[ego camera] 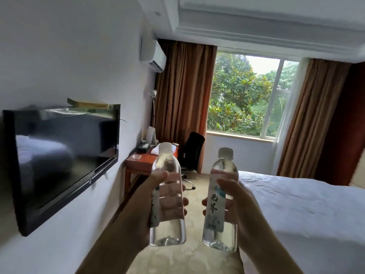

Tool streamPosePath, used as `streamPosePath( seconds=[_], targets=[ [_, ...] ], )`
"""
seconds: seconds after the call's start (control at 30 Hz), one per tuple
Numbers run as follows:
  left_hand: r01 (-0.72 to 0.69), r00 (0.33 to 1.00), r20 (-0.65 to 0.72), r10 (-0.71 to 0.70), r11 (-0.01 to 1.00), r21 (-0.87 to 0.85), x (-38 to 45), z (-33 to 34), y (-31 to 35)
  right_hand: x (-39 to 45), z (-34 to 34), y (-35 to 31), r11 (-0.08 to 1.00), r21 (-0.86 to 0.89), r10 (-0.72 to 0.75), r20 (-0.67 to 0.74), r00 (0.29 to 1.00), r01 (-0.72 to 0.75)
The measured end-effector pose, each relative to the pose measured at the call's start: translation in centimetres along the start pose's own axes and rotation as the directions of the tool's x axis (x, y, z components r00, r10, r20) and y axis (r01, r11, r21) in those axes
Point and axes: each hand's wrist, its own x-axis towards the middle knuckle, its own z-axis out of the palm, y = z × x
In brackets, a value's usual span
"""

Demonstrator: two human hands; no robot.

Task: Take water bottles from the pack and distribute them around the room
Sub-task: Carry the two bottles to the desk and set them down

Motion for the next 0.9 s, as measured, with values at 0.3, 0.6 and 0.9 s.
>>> streamPosePath(
  seconds=[0.3,0.6,0.9],
  targets=[
    [0.042,0.986,0.161,-0.048,0.998,0.041,24.4,4.5,-1.3,21.8,-6.7,3.1,1.000,0.015,-0.013,-0.122,0.992,0.015],
    [0.012,0.976,0.213,-0.037,0.993,0.118,49.7,7.8,-5.5,46.7,-15.3,10.8,0.994,0.112,0.005,-0.074,0.997,0.003],
    [-0.064,0.998,0.022,0.061,0.992,0.112,70.6,6.6,-3.1,71.4,-15.2,14.3,0.997,0.071,0.028,0.117,0.993,-0.037]
  ],
)
